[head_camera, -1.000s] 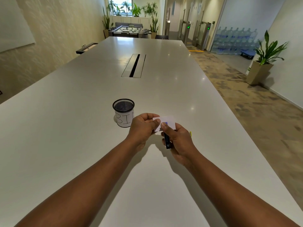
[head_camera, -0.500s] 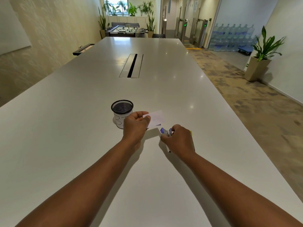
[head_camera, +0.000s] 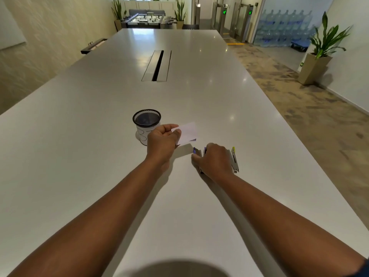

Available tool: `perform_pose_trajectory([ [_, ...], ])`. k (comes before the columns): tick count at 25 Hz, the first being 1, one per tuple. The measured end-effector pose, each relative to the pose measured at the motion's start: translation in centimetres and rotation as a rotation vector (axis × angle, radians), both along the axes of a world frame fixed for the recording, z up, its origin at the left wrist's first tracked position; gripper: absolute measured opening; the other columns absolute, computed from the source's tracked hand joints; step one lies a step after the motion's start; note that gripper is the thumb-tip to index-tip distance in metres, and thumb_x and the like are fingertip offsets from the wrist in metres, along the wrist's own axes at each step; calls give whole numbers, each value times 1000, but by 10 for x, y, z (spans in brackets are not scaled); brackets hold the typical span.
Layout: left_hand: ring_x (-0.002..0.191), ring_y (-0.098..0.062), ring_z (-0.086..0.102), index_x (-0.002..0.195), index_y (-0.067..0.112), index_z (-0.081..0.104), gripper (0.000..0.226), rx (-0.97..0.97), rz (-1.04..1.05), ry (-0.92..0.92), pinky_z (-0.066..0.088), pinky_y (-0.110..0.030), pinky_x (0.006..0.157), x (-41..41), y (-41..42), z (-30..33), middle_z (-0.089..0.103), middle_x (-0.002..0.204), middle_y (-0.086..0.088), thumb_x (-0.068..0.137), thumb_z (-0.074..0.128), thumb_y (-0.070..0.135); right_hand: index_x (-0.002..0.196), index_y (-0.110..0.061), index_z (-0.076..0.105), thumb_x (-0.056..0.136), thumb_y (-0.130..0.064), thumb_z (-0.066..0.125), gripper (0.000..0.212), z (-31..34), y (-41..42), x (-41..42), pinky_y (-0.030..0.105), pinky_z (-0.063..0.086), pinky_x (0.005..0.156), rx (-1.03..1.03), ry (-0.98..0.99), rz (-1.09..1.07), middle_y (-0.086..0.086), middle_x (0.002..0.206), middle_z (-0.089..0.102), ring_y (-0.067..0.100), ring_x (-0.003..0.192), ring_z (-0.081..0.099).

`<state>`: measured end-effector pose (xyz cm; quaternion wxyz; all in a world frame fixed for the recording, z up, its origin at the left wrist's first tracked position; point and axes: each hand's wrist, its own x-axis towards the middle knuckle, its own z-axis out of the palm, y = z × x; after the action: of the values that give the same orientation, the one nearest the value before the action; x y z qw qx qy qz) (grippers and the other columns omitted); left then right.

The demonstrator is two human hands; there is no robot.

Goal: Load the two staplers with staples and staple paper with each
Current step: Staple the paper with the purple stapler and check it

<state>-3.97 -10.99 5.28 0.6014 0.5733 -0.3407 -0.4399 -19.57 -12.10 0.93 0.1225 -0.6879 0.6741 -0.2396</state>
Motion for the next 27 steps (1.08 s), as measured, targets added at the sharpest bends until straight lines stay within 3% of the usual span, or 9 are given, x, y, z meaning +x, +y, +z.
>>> perform_pose_trajectory([
  [3, 67, 1, 72, 99, 18, 71, 13, -10, -16, 18, 59, -20, 63, -1, 1, 3, 78, 74, 15, 94, 68, 7, 76, -14, 52, 76, -60, 72, 51, 4, 0, -6, 31, 30, 54, -13, -19, -6, -5, 70, 50, 17, 61, 47],
  [5, 68, 0, 73, 100, 17, 71, 13, -21, -18, 31, 57, -19, 61, -3, 2, 10, 78, 74, 14, 93, 69, 7, 112, -14, 58, 78, -55, 74, 55, 16, 2, -12, 31, 38, 65, -81, -60, 9, -1, 99, 55, 18, 74, 51],
  [7, 72, -5, 74, 99, 17, 72, 12, -17, -9, 40, 59, -22, 65, -5, 3, 19, 79, 79, 8, 93, 70, 7, 132, -22, 52, 80, -43, 75, 60, 33, 8, -14, 31, 44, 68, -225, -89, 85, -2, 121, 53, 16, 84, 55],
  [10, 84, -18, 74, 93, 18, 72, 12, -3, -10, 41, 62, -30, 72, -10, 8, 37, 76, 94, -6, 90, 71, 6, 122, -22, 64, 82, -23, 75, 42, 58, 21, -13, 35, 53, 63, -485, -34, 228, 1, 120, 57, 25, 101, 56],
  [15, 84, -24, 74, 91, 12, 71, 4, -36, -62, 34, 64, -31, 70, -19, 21, 60, 76, 94, -15, 90, 73, 8, 100, -7, 76, 84, -2, 73, 17, 75, 30, -13, 40, 52, 64, -726, 9, 350, 11, 103, 70, 35, 89, 59],
  [17, 78, -20, 74, 93, 11, 72, 14, -72, -113, 64, 63, -32, 74, -22, 27, 71, 78, 89, -11, 94, 72, 25, 99, -8, 77, 88, -3, 70, 14, 84, 34, -11, 37, 53, 69, -693, -181, 283, 6, 97, 73, 27, 85, 64],
  [20, 89, -17, 71, 99, 20, 70, 20, -104, -139, 12, 60, -33, 85, -29, 33, 80, 77, 97, -3, 97, 66, 39, 85, -14, 72, 91, -13, 67, 8, 102, 38, -8, 37, 59, 71, -374, -733, 67, -2, 80, 72, 19, 75, 68],
  [23, 99, -19, 67, 106, 25, 67, 11, -124, -169, -31, 57, -37, 90, -34, 38, 84, 73, 105, 1, 95, 69, 30, 93, -8, 67, 89, -10, 72, 7, 117, 42, -9, 36, 62, 71, -88, -1200, 36, 11, 84, 75, 27, 77, 74],
  [27, 87, -14, 76, 108, 21, 66, 17, -136, -144, 30, 63, -31, 82, -38, 43, 86, 79, 93, 4, 93, 72, 14, 112, -10, 65, 92, -6, 70, 21, 124, 50, -8, 27, 59, 72, 49, -1402, 94, 12, 100, 77, 22, 81, 76],
])
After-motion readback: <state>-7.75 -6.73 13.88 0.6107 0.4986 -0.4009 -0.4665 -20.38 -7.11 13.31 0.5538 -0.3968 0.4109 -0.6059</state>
